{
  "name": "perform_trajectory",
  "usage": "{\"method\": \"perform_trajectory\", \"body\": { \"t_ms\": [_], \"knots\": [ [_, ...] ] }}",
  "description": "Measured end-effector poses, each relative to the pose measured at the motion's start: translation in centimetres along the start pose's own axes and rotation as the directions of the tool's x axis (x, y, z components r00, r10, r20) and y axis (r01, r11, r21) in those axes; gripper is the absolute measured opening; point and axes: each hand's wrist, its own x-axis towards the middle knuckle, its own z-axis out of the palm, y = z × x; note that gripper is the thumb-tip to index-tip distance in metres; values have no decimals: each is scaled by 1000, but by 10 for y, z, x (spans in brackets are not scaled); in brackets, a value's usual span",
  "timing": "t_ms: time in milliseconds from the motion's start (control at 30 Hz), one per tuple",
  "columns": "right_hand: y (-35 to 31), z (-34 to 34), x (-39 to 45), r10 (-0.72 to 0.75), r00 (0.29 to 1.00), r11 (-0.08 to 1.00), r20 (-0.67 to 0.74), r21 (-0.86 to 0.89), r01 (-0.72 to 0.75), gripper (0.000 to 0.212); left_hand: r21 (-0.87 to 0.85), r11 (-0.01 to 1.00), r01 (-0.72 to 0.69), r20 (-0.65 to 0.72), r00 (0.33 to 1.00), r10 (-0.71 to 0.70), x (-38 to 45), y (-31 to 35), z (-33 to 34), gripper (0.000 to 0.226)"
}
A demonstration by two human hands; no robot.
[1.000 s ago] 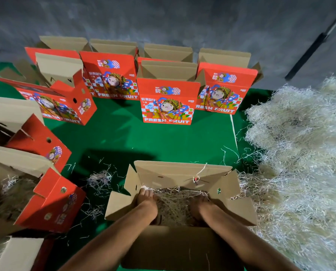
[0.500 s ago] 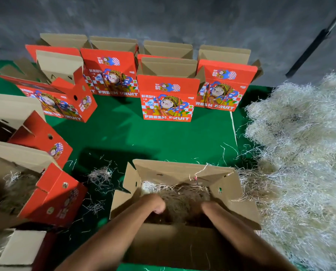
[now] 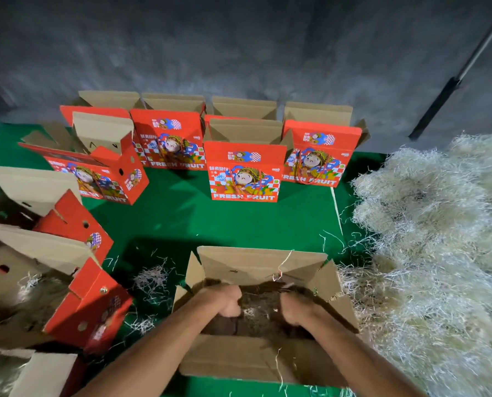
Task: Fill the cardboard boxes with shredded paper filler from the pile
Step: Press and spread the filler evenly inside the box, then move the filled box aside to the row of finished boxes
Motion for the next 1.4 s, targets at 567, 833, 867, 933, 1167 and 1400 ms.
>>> {"method": "perform_trajectory", "body": {
  "t_ms": [567, 833, 867, 933, 1167, 1400],
  "knots": [
    [6, -157, -164, -81, 489, 560, -868, 367, 743, 51, -93, 947, -306, -781, 612, 121, -125, 25, -85, 34],
    [42, -77, -140, 230, 894, 743, -385, 663, 95, 76, -480, 865, 147, -512, 754, -413, -147, -16, -47, 73],
    [45, -68, -138, 210, 907, 725, -366, 681, 106, 68, -550, 824, 137, -426, 802, -418, -148, -21, -42, 68],
    [45, -52, -135, 127, 904, 764, -409, 621, 174, 59, -713, 699, 47, -279, 896, -346, -150, -29, -27, 51],
    [43, -26, -127, 259, 824, 749, -504, 643, 159, 18, -773, 623, -120, -416, 837, -356, -145, -34, 0, 41],
    [6, -17, -117, 279, 806, 708, -522, 679, 195, 13, -688, 720, -88, -538, 727, -426, -149, -56, -1, 13]
  ]
}}
